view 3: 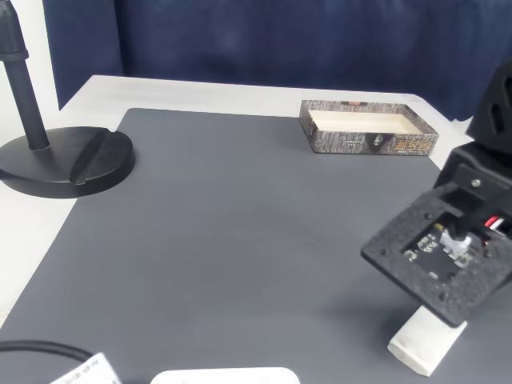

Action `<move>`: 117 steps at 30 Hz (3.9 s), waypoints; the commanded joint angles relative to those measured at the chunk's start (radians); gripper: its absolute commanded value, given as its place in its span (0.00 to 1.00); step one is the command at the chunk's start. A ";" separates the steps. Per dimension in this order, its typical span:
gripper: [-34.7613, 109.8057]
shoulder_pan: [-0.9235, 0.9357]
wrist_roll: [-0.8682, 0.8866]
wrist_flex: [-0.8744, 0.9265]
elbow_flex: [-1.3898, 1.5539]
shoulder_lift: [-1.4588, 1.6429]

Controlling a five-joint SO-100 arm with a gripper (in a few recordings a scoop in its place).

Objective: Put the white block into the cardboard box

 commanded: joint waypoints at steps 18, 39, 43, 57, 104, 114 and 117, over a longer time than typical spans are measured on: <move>0.24 -0.089 0.009 0.015 -0.049 -0.011; 0.24 -0.075 0.009 0.054 -0.021 0.008; 0.26 -0.074 0.009 0.054 -0.017 0.011; 0.30 -0.075 0.017 0.080 -0.035 0.008; 0.44 0.029 0.255 -0.080 -0.044 -0.066; 0.47 0.035 0.293 -0.098 -0.040 -0.081; 0.47 0.035 0.293 -0.098 -0.037 -0.084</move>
